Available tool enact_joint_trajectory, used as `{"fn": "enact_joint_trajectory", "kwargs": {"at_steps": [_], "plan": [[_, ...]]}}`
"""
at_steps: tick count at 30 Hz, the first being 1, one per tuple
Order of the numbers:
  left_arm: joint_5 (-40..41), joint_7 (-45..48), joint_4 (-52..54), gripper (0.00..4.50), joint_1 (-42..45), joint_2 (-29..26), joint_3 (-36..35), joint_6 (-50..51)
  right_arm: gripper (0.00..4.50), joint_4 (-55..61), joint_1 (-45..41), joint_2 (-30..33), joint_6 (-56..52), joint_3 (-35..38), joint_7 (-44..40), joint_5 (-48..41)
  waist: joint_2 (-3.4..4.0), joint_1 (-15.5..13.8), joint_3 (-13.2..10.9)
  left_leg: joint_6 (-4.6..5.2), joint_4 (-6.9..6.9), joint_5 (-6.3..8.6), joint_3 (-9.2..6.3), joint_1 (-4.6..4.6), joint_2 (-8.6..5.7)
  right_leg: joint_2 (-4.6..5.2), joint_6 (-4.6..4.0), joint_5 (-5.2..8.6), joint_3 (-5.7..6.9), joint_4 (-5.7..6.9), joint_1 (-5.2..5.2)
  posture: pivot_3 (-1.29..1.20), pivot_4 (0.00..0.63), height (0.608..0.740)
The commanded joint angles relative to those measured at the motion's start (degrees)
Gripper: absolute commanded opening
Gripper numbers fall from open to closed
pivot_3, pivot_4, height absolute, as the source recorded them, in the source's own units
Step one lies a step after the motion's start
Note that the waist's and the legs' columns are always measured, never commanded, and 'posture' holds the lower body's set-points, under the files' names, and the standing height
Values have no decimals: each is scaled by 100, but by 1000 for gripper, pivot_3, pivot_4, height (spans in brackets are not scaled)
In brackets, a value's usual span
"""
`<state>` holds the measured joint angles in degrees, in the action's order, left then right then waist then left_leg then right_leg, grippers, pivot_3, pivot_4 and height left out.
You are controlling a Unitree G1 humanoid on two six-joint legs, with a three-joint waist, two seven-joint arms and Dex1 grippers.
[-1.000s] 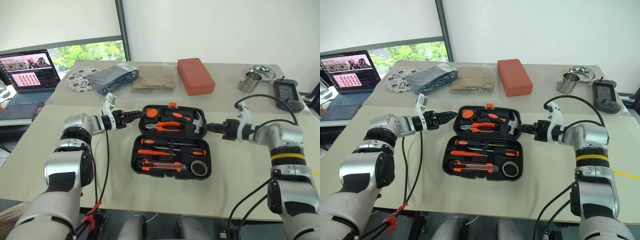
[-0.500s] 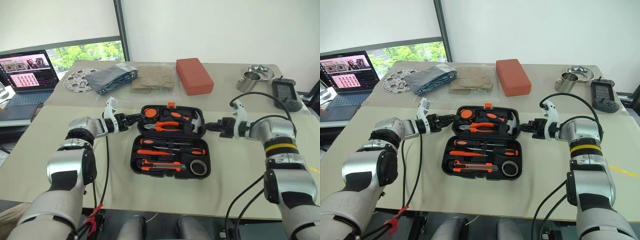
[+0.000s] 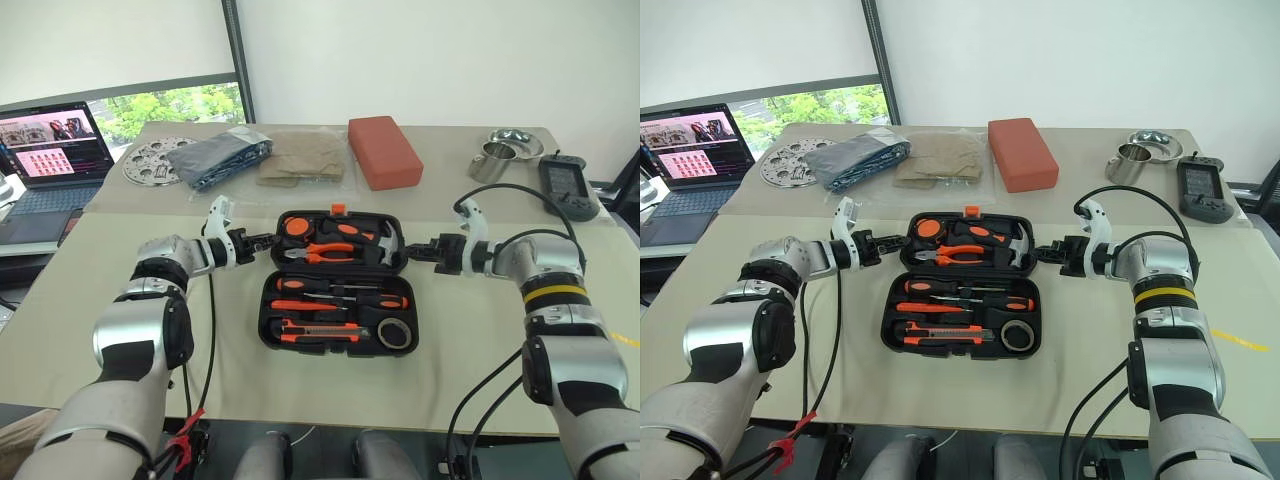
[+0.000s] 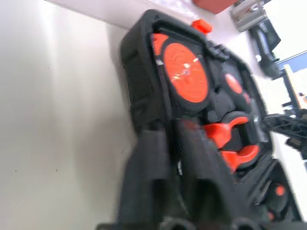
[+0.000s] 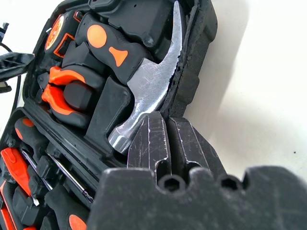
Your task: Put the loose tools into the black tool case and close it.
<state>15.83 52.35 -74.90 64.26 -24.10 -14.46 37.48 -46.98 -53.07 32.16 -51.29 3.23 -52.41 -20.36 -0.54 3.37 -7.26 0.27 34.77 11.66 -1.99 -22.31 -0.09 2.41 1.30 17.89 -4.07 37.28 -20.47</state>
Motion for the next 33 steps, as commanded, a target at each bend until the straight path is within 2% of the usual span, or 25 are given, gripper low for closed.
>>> {"fn": "enact_joint_trajectory", "kwargs": {"at_steps": [1,8,14,20,23,26,33], "plan": [[-78,162,41,59,144,12,-4,-64,0,81,-134,-49,155,116,-100,-28,0,1,0,0,0,0,0,0,-1,2,0,0,1,1,0,0,150,740],[-218,499,118,59,94,46,82,-448,0,288,-55,-86,443,251,-202,-145,0,0,0,0,0,0,0,-2,-2,2,0,0,2,0,-1,0,150,740],[-626,999,391,59,-15,28,447,-1826,0,925,360,-225,1905,329,-280,-60,1,-18,-1,-2,0,-1,0,-10,-4,5,1,-1,3,-3,-3,0,150,740],[-819,617,497,59,-69,39,485,-3069,0,1263,634,-360,2598,472,-289,-142,1,-60,-2,-2,1,-1,1,-9,-2,6,1,-2,3,-3,-5,0,150,740],[-866,578,757,59,-251,85,491,-4159,0,1498,856,-410,3149,479,-376,-86,1,-81,-2,-2,0,-1,0,-9,-2,6,1,-2,3,-3,-5,0,150,740],[-1025,725,1010,59,-517,83,668,-4986,0,1574,1108,-426,3955,421,-453,101,1,-102,-2,-2,-3,-1,0,-16,-2,8,0,-3,3,-4,-10,0,150,740],[-1334,140,1276,59,-983,4,849,-6773,0,1512,1733,-552,6209,453,-394,477,1,-118,-2,-1,0,-1,1,-18,-4,11,-1,-6,3,-5,-11,0,150,740]]}}
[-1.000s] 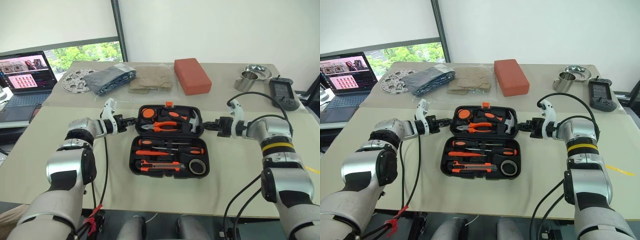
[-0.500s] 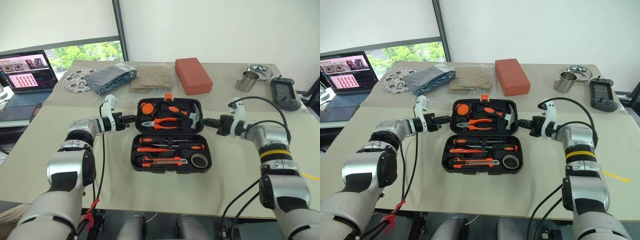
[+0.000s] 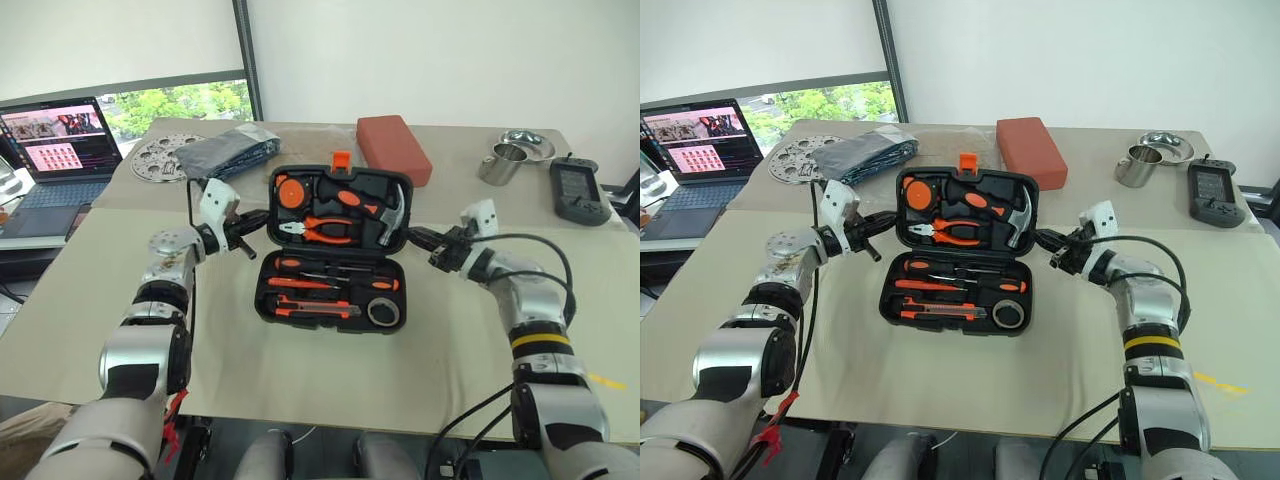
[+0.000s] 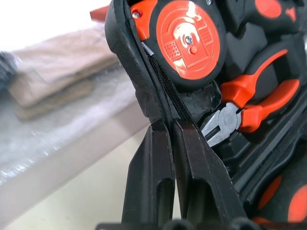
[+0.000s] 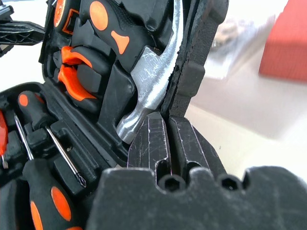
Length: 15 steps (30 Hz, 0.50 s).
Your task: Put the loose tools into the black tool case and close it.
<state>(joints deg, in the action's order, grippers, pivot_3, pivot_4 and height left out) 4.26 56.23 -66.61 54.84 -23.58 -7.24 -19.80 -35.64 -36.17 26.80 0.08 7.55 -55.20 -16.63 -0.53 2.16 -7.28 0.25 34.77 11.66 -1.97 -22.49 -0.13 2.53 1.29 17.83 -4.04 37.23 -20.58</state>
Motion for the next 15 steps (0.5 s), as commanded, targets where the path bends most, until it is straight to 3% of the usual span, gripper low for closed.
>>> {"fn": "enact_joint_trajectory", "kwargs": {"at_steps": [1,5,12,15], "plan": [[-226,-186,531,59,-204,-86,191,-1498,0,331,153,26,1533,-31,-132,247,0,5,0,0,1,0,0,2,1,-1,-1,-1,0,0,1,0,150,740],[-556,-194,585,59,-636,-312,485,-3010,0,-73,316,178,3098,-198,-170,725,0,12,0,0,-3,0,7,11,3,0,-2,-2,-1,0,5,0,150,740],[-1789,-1629,380,59,-1061,-832,933,-5060,0,-1015,389,502,5275,-468,4,1368,0,-2,0,0,-1,0,9,32,3,4,-7,-4,-8,-9,29,0,150,740],[-2841,-2660,378,932,-1186,-1259,1181,-5416,961,-1357,396,718,6035,-576,142,1615,0,-3,0,0,0,0,9,33,3,5,-7,-5,-8,-9,31,0,150,740]]}}
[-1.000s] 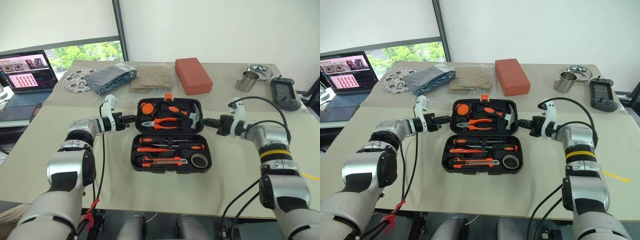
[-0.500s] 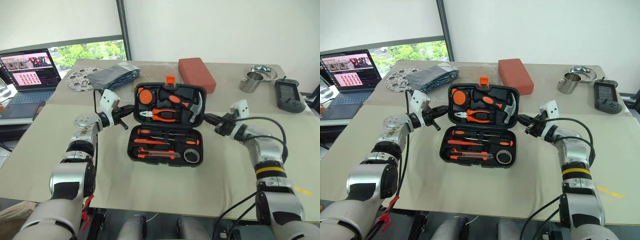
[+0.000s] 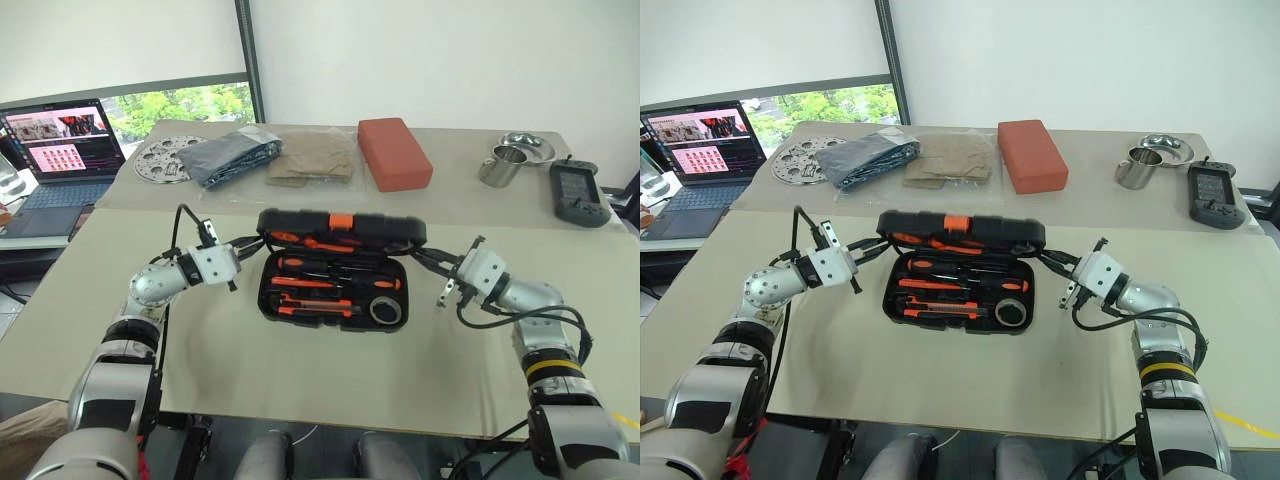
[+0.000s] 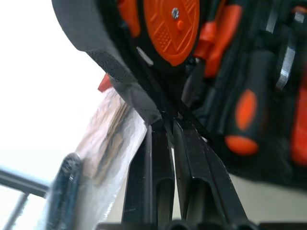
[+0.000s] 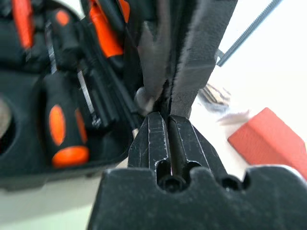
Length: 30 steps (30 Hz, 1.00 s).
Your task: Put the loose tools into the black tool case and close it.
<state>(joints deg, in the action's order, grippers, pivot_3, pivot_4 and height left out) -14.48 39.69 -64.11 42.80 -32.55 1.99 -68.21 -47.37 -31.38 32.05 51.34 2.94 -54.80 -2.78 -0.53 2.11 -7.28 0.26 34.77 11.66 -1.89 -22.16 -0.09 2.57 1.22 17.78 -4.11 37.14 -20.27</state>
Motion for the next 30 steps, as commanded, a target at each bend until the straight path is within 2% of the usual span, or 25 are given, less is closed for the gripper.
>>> {"fn": "enact_joint_trajectory", "kwargs": {"at_steps": [1,4,9,10,13,15,19,21,23,26,28,30], "plan": [[-1370,-1391,163,1365,-27,-523,366,-684,1350,-287,-64,273,1111,-131,172,302,0,6,0,0,-1,0,0,4,0,0,0,0,-1,0,3,0,150,740],[-2743,-2852,379,2435,-73,-1020,831,-685,2343,-596,22,584,1436,-221,394,593,0,25,0,1,-6,0,8,18,2,1,0,0,-12,-3,5,0,150,740],[-4172,-5424,437,4266,-3,-1650,1460,-390,2375,-897,444,1076,1650,-293,236,425,-2,23,-1,1,-8,0,14,32,6,12,0,1,-12,-7,11,0,150,740],[-4294,-5716,344,4422,17,-1720,1582,-353,2375,-857,547,1119,1608,-291,151,282,-3,24,-1,1,-9,0,15,36,8,14,0,1,-11,-8,14,0,150,740],[-4332,-6024,-7,4422,89,-1860,1809,-338,2375,-292,1031,1147,1000,-256,-403,-526,-4,23,-2,1,-8,0,27,41,7,25,0,1,-9,-7,15,0,150,740],[-3675,-5465,-460,4422,176,-1751,1601,-320,2375,560,1556,1134,140,-219,-730,-1225,-4,30,-2,0,-8,0,32,40,7,31,1,1,-5,-6,16,0,150,740],[-1467,-2960,-1150,4422,441,-1084,467,433,2375,3129,2974,1441,-2426,-243,-937,-2549,1,-17,0,0,-4,0,42,28,11,39,1,1,21,2,13,0,150,740],[364,-251,-792,4422,584,-443,-332,1669,2375,4651,3778,1899,-3929,-283,-896,-3343,19,-75,6,0,0,0,48,20,7,49,1,2,24,-2,9,0,150,740],[1367,1164,-299,4422,585,-151,-662,2374,2375,5563,4185,2151,-4773,-259,-849,-3763,30,-126,9,-3,12,-2,60,8,1,58,8,5,45,2,10,0,150,740],[2019,1907,297,4422,580,-23,-879,3199,2375,6391,4399,2291,-5655,-162,-586,-4134,12,-71,8,-5,18,-3,60,7,6,42,8,5,48,-6,12,0,150,740],[2333,2109,586,4422,785,140,-955,3898,2375,7161,4448,2443,-6535,-367,-279,-4401,8,-12,6,-5,17,-3,53,8,11,27,8,5,45,-7,12,0,150,740],[2439,2328,758,4422,966,322,-863,4352,2375,7491,4228,2205,-7058,-648,131,-4391,-2,-3,5,-4,21,-3,45,5,12,8,8,5,35,-5,12,0,150,740]]}}
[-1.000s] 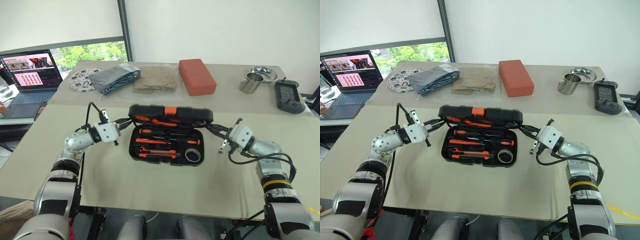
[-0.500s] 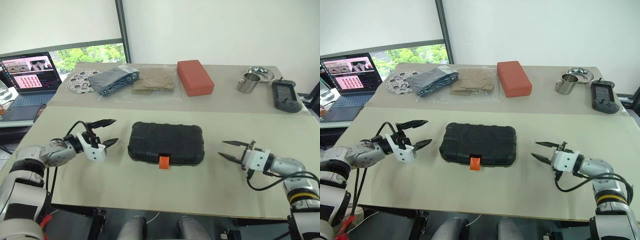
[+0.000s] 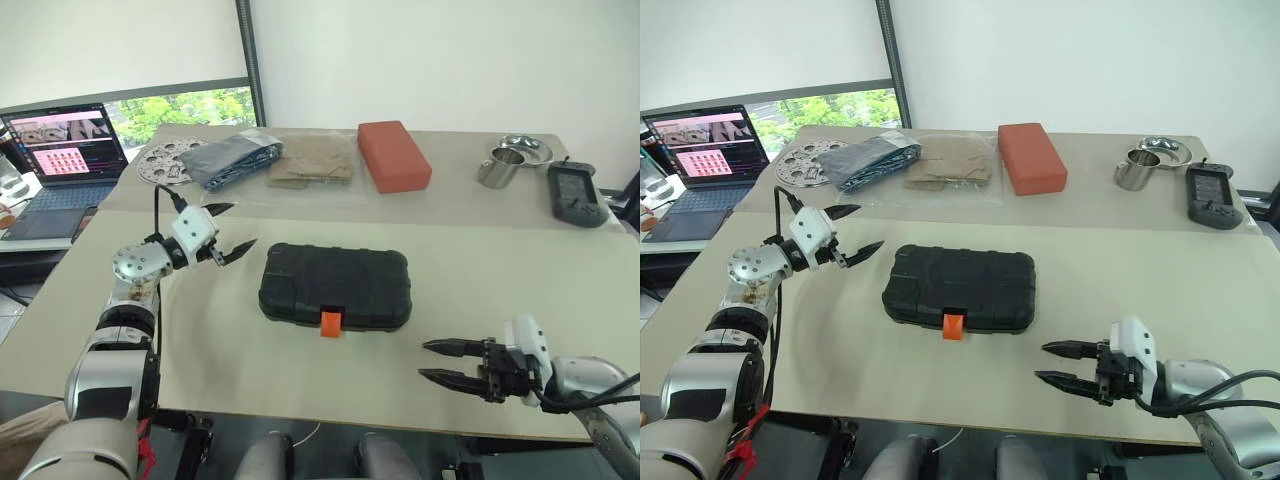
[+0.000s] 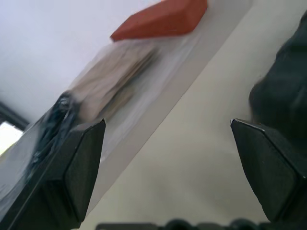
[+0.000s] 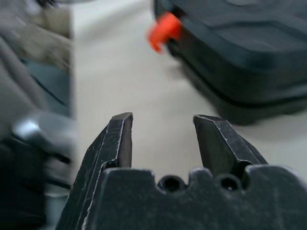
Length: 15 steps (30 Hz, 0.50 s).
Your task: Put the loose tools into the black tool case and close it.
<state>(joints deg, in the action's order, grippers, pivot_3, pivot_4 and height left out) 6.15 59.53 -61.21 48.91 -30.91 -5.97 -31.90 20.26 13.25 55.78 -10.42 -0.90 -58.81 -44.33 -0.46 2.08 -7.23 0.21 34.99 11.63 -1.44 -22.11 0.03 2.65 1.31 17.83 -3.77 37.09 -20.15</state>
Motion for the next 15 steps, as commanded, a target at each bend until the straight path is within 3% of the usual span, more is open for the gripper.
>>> {"fn": "enact_joint_trajectory", "kwargs": {"at_steps": [1,8,15], "plan": [[396,533,542,4422,407,250,30,877,2375,675,-419,-387,-1001,-394,776,-50,-16,1,-1,0,6,0,-7,0,5,-16,2,1,1,0,3,0,150,740],[456,1431,1113,4422,469,726,506,1767,2375,-222,-1478,-1365,-962,-669,1519,1219,-26,23,-3,1,16,0,-8,-1,-2,-23,6,3,-15,-1,-4,0,150,740],[233,1886,1410,4422,67,974,998,2081,2375,-1620,-2449,-2311,-50,-216,2268,2164,-26,47,-2,2,16,-1,-10,6,-2,-26,4,2,-19,2,-2,0,150,740]]}}
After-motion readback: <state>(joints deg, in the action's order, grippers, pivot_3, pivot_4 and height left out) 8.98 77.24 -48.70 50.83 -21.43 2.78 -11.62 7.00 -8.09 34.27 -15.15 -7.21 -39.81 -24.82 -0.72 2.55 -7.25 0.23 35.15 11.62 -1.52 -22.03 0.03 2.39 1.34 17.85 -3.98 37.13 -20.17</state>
